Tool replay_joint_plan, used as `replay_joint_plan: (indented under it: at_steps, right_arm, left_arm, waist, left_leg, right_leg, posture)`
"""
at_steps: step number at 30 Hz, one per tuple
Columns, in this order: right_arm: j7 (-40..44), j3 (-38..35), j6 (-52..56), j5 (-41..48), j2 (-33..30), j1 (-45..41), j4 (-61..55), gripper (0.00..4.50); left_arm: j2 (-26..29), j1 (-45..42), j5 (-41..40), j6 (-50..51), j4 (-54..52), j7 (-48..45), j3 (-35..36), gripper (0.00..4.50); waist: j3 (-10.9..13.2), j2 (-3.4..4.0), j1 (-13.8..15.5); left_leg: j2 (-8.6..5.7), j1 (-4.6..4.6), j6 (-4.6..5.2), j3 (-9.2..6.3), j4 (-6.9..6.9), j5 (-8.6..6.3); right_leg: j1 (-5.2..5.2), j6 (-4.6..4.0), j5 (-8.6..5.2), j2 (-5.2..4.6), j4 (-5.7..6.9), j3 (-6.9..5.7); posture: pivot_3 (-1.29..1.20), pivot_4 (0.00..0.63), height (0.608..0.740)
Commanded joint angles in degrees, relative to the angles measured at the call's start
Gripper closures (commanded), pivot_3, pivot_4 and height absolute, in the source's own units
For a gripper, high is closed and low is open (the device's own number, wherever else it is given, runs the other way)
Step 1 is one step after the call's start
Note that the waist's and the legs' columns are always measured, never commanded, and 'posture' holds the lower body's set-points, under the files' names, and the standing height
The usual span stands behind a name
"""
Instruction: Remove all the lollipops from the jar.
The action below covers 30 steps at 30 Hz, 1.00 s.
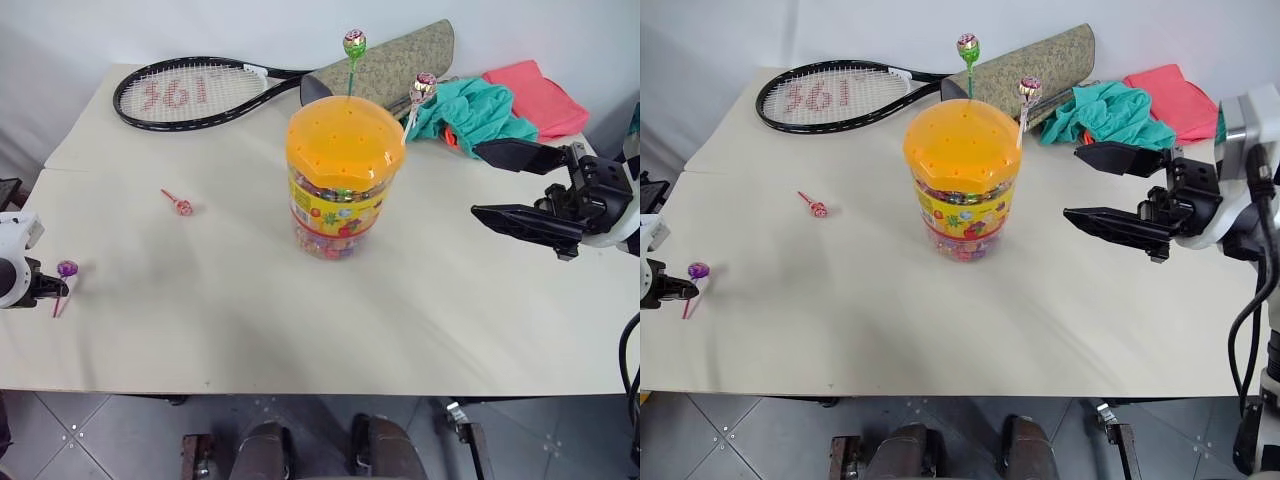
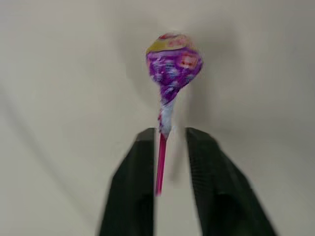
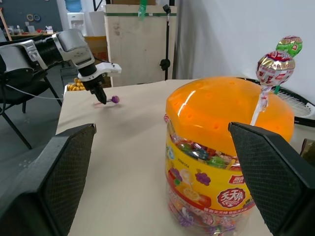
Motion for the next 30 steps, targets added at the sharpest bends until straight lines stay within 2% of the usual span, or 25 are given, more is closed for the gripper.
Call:
replay_joint_plan:
  at_steps: [1, 8, 10, 13, 16, 20, 25, 30]
  right_arm:
    - [1.1, -0.6, -1.0, -0.3, 0.3, -1.5, 0.2, 0.00]
    - [1.9, -0.5, -0.8, -1.4, 0.6, -2.4, 0.9, 0.00]
    - [2.0, -0.6, -0.8, -1.5, 0.7, -2.4, 0.8, 0.00]
    - [1.6, -1.1, -0.8, -1.4, 0.8, -2.6, 0.4, 0.00]
    - [1.3, -1.8, -1.0, -1.5, 0.8, -2.1, -0.1, 0.00]
    - [-0.3, -3.4, -0.8, -0.9, 1.1, -0.2, -2.5, 0.00]
    - [-3.2, -6.1, -0.4, 0.3, 1.5, 2.9, -6.1, 0.00]
    - [-6.3, -9.0, -0.1, 1.5, 1.5, 6.6, -9.8, 0.00]
  left_arm:
    - [2.9, -0.1, -1.7, 1.4, -4.5, 0.7, 2.1, 2.28]
    - [6.2, -5.0, -6.1, 1.1, -14.2, -0.8, -0.5, 0.04]
    - [6.2, -8.0, -7.4, -0.5, -16.3, -1.4, -1.3, 0.01]
    - [0.4, -12.6, -10.6, -18.7, -19.1, -6.0, 0.5, 0.01]
    - [-5.3, -15.1, -11.5, -31.1, -17.0, -6.5, 2.3, 0.01]
    - [-17.4, -22.9, -14.2, -50.1, -7.1, -9.7, 3.6, 0.01]
    - [-27.0, -32.6, -16.4, -59.8, 7.7, -18.3, 1.9, 0.01]
    - [-34.8, -43.4, -12.8, -67.9, 26.6, -21.5, -0.5, 0.01]
  waist:
    - [0.0, 0.00, 0.0]
    - [0.0, 0.00, 0.2]
    - [0.0, 0.00, 0.4]
    - [0.0, 0.01, 0.5]
    - [0.0, 0.01, 0.4]
    - [0.0, 0.00, 0.4]
    - [0.0, 0.00, 0.2]
    - [0.0, 0.00, 0.3]
  left_leg:
    - [0.00, 0.00, 0.00, 0.00, 0.00, 0.00]
    - [0.00, 0.01, -0.01, 0.02, 0.00, -0.01]
    - [-0.01, 0.00, -0.02, 0.01, 0.00, -0.01]
    - [-0.03, 0.00, -0.02, 0.02, 0.01, -0.01]
    - [-0.05, 0.00, -0.02, 0.01, 0.08, -0.01]
    - [-0.07, -0.03, -0.02, -0.01, 0.11, -0.01]
    - [-0.16, -0.03, 0.00, 0.02, 0.11, -0.01]
    - [-0.17, -0.04, 0.01, 0.00, 0.12, -0.01]
  right_leg:
    - [0.00, 0.00, 0.00, 0.00, 0.00, 0.00]
    - [-0.01, 0.00, 0.00, 0.00, 0.01, 0.02]
    - [0.00, 0.00, 0.00, 0.00, 0.02, 0.02]
    - [0.00, 0.00, 0.00, -0.03, 0.02, 0.03]
    - [0.00, 0.00, 0.00, -0.06, 0.08, 0.02]
    - [-0.01, 0.00, 0.00, -0.07, 0.13, -0.06]
    - [-0.02, 0.01, 0.00, -0.13, 0.13, -0.13]
    - [-0.01, 0.01, 0.01, -0.16, 0.12, -0.26]
  posture:
    - [0.00, 0.150, 0.740]
    - [0.00, 0.150, 0.740]
    - [0.00, 0.150, 0.740]
    - [0.00, 0.150, 0.740]
    - [0.00, 0.150, 0.740]
    - [0.00, 0.150, 0.740]
    - [0.00, 0.150, 0.740]
    - [0.00, 0.150, 0.740]
